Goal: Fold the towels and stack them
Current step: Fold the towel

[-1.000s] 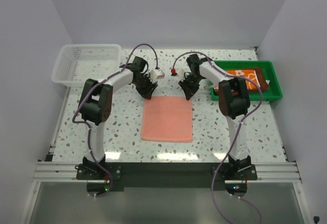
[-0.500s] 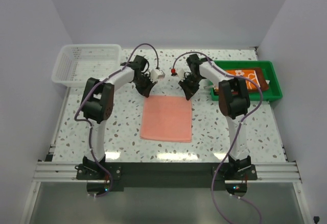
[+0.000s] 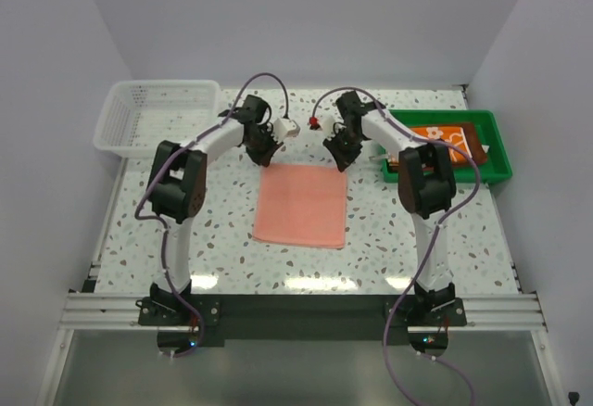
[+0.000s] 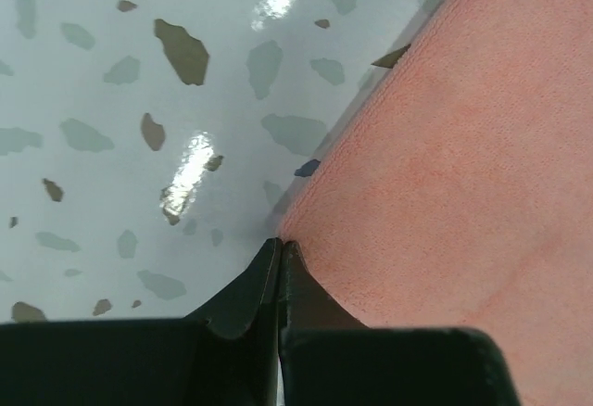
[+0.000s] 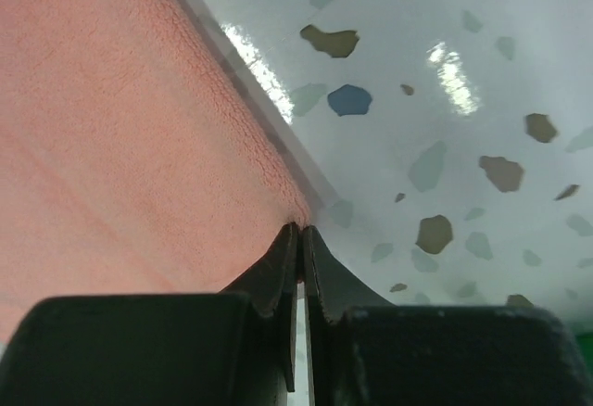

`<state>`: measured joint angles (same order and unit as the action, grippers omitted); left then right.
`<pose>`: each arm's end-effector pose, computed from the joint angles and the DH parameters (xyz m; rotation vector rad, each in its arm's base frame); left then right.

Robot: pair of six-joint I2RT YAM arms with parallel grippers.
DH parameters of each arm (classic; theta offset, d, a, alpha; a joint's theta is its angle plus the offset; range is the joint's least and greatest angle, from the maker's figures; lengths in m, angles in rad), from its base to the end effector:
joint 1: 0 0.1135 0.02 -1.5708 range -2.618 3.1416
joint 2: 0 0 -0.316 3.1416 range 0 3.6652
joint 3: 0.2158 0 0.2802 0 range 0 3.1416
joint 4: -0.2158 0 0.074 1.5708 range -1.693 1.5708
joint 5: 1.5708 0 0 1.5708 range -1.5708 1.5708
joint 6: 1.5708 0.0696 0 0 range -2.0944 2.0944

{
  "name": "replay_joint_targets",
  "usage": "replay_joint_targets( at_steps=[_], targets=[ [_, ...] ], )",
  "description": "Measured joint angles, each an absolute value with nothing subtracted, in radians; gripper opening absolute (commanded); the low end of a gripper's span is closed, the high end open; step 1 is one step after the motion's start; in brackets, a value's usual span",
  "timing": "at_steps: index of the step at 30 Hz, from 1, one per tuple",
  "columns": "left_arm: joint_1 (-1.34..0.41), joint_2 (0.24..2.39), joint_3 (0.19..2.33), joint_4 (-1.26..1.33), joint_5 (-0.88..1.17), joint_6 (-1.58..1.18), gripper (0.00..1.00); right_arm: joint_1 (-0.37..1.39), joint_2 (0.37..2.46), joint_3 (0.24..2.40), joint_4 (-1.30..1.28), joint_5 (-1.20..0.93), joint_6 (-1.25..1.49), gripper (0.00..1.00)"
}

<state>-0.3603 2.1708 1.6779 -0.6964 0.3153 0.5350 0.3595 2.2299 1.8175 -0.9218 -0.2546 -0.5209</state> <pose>0.4791 -0.2036 0.1676 1.2483 2.4075 -0.3836 0.4820 0.1999 0.1712 -1.2611 2.5751 0.3383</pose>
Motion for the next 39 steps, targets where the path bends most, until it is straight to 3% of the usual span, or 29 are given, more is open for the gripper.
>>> replay_joint_targets(
  at_steps=[13,25,39],
  targets=[
    [-0.382,1.776,1.328,-0.492,0.240,0.406,0.00,0.409,1.883,1.570,-0.758,-0.166,-0.391,0.00],
    [-0.549,1.534,1.033,-0.505,0.088,0.052,0.00,0.489,1.697,1.241,-0.759,-0.144,-0.177,0.00],
    [-0.551,1.446,0.962,-0.522,0.076,-0.125,0.00,0.522,1.554,1.118,-0.735,-0.162,-0.037,0.00]
  ],
)
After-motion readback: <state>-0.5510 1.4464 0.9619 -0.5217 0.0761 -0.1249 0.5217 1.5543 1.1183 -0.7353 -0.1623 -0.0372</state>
